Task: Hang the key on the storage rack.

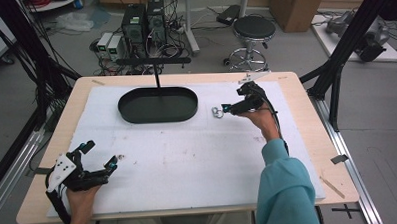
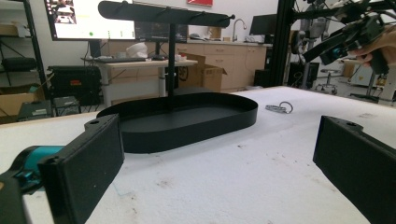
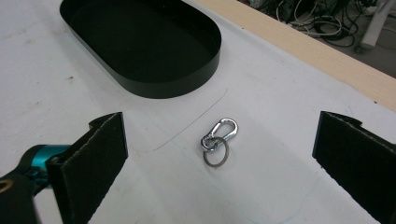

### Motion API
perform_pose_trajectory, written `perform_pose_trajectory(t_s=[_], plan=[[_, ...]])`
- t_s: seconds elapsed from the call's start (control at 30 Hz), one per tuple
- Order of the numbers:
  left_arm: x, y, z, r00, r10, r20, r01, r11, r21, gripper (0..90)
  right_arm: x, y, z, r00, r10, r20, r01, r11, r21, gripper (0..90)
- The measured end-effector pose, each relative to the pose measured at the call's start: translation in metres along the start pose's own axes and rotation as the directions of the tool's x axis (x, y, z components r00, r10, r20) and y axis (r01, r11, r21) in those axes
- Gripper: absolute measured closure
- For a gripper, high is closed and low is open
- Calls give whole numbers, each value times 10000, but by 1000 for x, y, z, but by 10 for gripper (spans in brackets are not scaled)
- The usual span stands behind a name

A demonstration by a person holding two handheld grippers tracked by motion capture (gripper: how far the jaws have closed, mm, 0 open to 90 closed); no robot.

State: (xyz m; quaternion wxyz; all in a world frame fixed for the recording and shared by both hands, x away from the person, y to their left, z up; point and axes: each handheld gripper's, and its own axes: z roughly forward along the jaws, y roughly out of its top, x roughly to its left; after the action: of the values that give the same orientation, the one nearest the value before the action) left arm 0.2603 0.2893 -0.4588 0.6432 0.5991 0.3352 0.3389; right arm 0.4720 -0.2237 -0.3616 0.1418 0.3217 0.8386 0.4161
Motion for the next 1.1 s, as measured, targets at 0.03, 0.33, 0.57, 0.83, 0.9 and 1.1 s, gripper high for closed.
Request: perform_pose_trajectory(t_s=[0.03,0.33,0.57,0.83,0.9,1.1], plan=[[0,0,0,10000,0,0,0,10000,0,23,0,0,0,10000,0,0,0,10000,0,25],[0,0,0,10000,-29,0,29,10000,-27,23,-5,1,30,9992,176,-358,-146,9963,845,26],[0,0,0,10000,-8,5,8,10000,-46,23,-10,-4,44,9987,388,-318,-342,9905,1332,27],[0,0,-1,10000,-43,16,44,10000,-80,23,-15,-10,54,9955,780,-534,-683,9843,1630,31],[0,0,-1,10000,-39,12,39,10000,-86,23,-16,-13,58,9944,850,-628,-726,9812,1787,48],[0,0,-1,10000,-40,8,40,10000,-88,23,-16,-18,66,9916,1100,-676,-926,9708,2214,62]])
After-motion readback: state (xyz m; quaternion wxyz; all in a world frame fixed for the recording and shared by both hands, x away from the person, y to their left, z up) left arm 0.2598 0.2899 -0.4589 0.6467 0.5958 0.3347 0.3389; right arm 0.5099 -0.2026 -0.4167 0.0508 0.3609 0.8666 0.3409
